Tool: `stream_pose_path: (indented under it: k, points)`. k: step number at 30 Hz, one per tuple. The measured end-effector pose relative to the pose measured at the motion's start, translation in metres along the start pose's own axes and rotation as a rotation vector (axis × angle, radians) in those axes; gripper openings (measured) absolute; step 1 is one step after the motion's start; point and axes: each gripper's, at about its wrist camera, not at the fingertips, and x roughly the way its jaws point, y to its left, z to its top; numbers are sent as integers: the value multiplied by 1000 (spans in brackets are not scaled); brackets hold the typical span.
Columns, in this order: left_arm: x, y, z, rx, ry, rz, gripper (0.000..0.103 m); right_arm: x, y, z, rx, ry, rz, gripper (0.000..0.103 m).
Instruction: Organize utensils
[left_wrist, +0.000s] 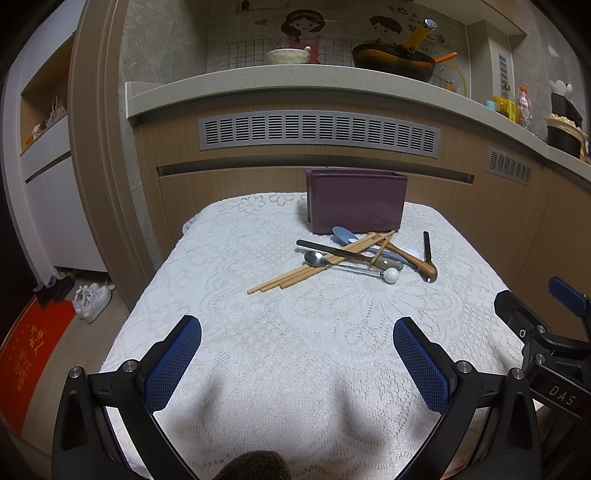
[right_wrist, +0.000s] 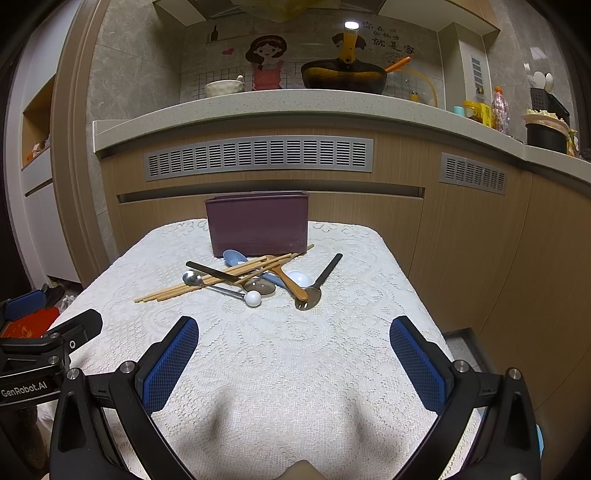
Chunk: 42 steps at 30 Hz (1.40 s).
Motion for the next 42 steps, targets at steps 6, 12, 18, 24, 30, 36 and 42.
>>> stream_pose_path:
  k: [6, 12, 18, 24, 30, 36, 42]
  points:
    - [3, 0, -1, 2, 8, -3, 103, 1, 0, 1, 1, 0, 2, 103]
    - [18, -1, 18, 40, -18, 8, 103, 22, -4, 16, -9, 26, 44, 103]
    - [66, 5, 49, 93, 22, -45, 103, 77, -14, 48, -28, 114, 85, 103]
    - [130, 11, 80, 162, 80, -135, 103, 153, -11, 69, -79, 228, 104, 103]
    - [179, 24, 92, 211, 139, -167, 103, 220, 6, 69, -148, 348, 148, 92]
    - [195, 48, 87, 168, 170, -172, 103, 258, 32, 66, -174, 443, 221, 72]
    - [199, 55, 74, 165, 214, -213, 103, 259, 46, 68, -224, 456, 282, 47]
